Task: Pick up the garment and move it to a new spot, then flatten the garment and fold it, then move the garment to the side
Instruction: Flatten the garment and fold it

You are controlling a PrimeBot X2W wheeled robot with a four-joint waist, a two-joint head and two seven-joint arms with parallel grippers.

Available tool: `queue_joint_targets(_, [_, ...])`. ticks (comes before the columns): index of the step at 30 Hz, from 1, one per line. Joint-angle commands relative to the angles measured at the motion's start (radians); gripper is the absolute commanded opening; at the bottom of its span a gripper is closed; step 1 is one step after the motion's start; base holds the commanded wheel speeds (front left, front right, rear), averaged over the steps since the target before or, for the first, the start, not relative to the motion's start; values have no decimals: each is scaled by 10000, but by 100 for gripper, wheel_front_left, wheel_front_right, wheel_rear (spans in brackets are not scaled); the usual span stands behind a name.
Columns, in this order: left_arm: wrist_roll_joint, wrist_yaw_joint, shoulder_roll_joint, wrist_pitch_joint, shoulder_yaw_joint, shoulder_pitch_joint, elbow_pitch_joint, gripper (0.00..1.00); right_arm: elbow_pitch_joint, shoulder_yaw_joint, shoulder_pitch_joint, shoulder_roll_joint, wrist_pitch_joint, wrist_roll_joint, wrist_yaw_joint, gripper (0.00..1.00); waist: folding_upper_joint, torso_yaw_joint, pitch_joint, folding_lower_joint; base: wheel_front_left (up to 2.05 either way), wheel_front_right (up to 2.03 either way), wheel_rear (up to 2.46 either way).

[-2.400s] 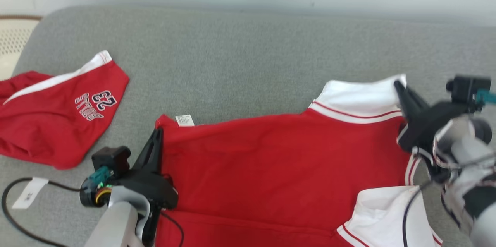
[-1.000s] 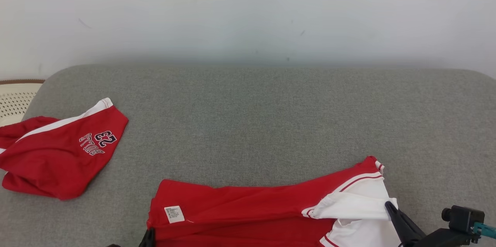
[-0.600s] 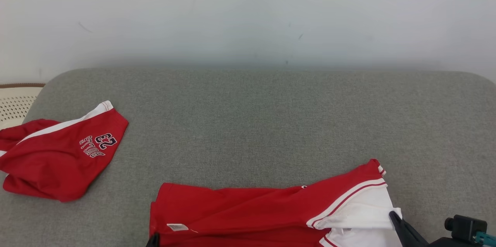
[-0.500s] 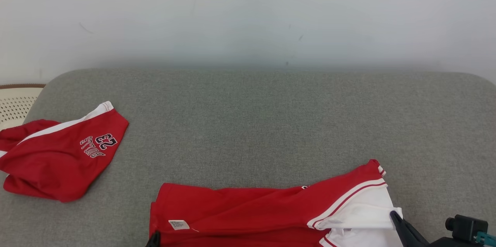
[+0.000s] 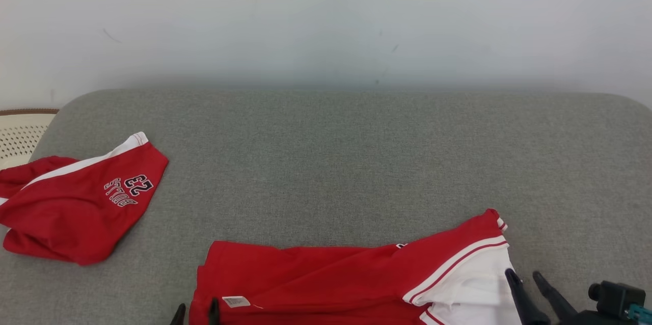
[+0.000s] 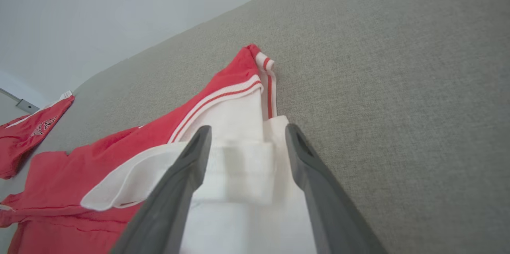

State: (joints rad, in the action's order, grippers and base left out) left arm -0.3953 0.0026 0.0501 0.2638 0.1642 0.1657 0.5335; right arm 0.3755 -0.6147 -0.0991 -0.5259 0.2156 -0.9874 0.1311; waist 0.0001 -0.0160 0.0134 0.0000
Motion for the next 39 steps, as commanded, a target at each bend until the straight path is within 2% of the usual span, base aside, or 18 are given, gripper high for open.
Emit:
queue_joint_targets(1, [197,65,15,7,-142,-254,-167,100,-104,49,-167,75,158,278,-8,100,-1,-8,-34,0,0,0,0])
queue_joint_targets(6, [528,139,11,7,-365,-513,-534,100,-536,2,-359,229,389,1179,-8,100,-1,-90,-64,0,0,0,0])
queue_joint_targets(12, [524,104,9,7,-451,-728,-639,100,-1091,-830,-686,458,175,1995,-8,100,-1,-212,-68,0,0,0,0])
queue_joint_targets(21, [333,148,9,7,-277,-730,-663,100,-1501,-1734,-352,274,-427,2289,-8,100,-1,-363,-114,0,0,0,0])
queue_joint_targets(31, [195,193,11,7,-205,-762,-686,100,-1662,-1691,42,90,-627,3018,-8,100,-1,-216,-213,0,0,0,0])
queue_joint_targets(37, [-4,215,9,7,-202,-658,-615,100,-1462,-1826,-225,167,-1104,4165,-8,100,-1,-201,-263,0,0,0,0])
queue_joint_targets(39, [-117,235,12,7,-200,-611,-584,100,-1300,-1786,-271,250,-1328,4532,-8,63,-1,-234,-274,0,0,0,0])
